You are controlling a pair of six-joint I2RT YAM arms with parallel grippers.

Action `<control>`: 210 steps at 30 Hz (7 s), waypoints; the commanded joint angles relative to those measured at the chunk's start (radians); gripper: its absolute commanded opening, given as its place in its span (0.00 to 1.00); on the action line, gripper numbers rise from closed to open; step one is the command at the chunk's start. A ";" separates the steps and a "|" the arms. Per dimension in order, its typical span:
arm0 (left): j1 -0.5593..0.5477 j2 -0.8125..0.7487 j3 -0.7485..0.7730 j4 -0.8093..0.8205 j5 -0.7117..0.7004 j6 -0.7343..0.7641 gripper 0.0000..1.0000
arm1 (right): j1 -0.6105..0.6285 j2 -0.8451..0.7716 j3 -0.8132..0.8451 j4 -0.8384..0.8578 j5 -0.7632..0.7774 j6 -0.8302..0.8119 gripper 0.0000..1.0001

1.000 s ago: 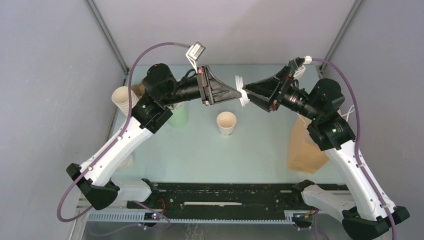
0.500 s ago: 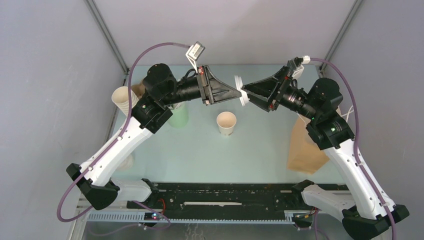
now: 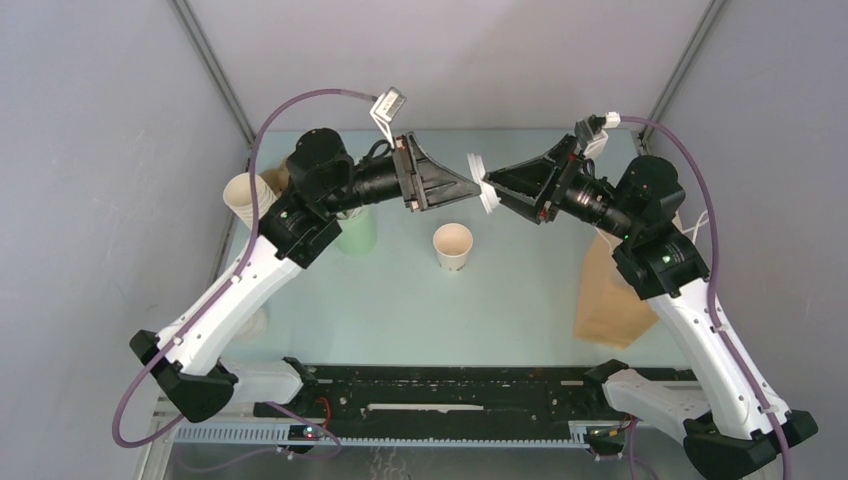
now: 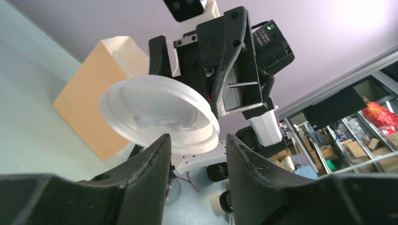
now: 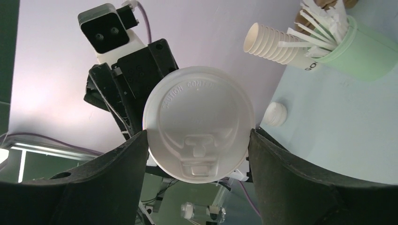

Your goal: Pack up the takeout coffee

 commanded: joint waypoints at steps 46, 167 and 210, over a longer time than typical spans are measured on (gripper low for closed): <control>0.144 -0.110 0.111 -0.879 -0.660 0.555 0.85 | 0.379 0.607 0.003 -0.148 0.810 -1.056 0.87; 0.119 -0.302 -0.555 0.467 -0.237 0.146 0.00 | 0.096 -0.028 0.162 -0.237 -0.014 -0.362 1.00; 0.119 -0.174 -0.292 0.509 -0.047 0.476 0.00 | 0.062 0.101 0.160 0.071 -0.140 0.003 0.98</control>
